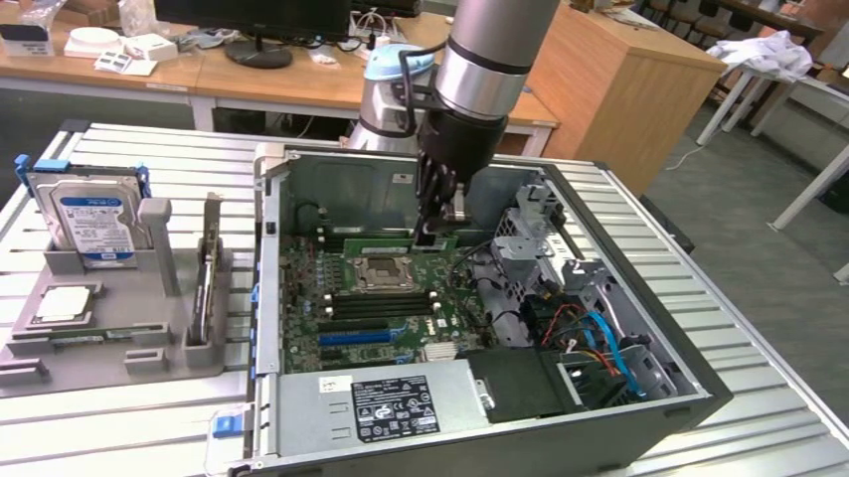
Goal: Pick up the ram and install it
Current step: 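Insert the ram into the slot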
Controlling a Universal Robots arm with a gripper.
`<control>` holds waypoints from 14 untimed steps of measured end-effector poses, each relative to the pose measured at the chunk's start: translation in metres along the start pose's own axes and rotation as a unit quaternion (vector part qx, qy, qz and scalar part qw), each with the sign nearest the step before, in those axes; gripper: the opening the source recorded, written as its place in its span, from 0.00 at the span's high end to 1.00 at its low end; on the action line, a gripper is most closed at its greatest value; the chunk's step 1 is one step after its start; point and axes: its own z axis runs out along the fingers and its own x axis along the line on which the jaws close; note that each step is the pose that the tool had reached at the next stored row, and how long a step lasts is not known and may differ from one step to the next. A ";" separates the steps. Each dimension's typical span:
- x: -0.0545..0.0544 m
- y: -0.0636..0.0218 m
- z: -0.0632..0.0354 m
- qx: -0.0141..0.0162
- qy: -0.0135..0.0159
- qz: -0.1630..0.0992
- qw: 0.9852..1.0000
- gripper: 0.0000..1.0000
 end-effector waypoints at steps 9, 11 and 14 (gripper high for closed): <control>0.000 -0.0001 0.0060 0.000 0.000 0.000 1.000 0.89; 0.000 -0.0002 0.0074 0.000 0.000 0.000 1.000 0.89; 0.000 -0.0001 0.0091 0.000 0.000 0.000 1.000 0.89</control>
